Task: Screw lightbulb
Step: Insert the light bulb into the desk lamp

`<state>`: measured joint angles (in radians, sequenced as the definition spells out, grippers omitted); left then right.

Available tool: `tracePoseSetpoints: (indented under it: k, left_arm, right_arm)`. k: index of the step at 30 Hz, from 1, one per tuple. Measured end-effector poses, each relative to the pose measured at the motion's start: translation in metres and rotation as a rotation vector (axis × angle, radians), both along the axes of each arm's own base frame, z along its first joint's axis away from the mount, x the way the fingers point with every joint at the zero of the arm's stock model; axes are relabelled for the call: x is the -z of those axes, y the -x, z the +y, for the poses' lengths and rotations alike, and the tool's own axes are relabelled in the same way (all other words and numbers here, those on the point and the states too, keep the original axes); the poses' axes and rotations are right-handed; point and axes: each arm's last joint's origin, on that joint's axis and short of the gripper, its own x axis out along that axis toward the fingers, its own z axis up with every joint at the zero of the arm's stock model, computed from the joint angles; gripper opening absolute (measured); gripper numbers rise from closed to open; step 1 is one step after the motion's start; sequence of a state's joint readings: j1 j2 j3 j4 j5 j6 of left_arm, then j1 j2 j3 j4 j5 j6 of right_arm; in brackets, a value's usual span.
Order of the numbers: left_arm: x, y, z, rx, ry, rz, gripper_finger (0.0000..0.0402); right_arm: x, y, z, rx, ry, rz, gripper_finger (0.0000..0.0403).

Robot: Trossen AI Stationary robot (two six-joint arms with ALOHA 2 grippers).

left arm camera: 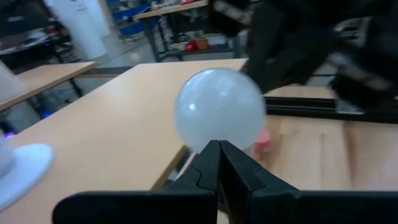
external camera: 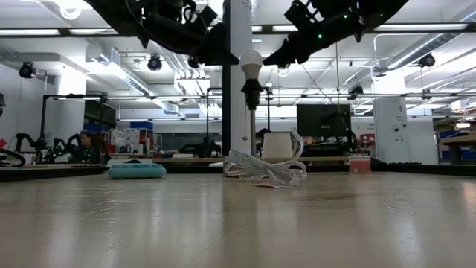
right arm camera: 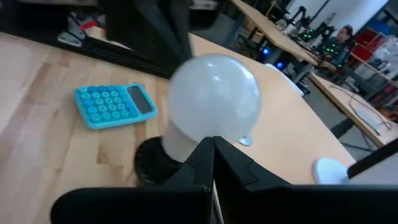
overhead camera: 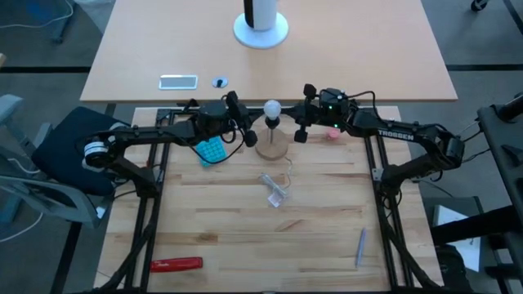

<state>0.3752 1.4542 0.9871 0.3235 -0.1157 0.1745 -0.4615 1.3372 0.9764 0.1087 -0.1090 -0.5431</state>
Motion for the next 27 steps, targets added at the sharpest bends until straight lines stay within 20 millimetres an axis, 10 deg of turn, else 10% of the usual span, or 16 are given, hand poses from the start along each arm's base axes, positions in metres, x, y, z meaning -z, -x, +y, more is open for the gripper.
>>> tracePoseSetpoints:
  k: [27]
  left_arm:
    - [0.001, -0.002, -0.004, 0.040, 0.002, 0.010, 0.0000]
  right_arm:
    - [0.002, 0.002, -0.006, 0.062, 0.020, 0.015, 0.0000]
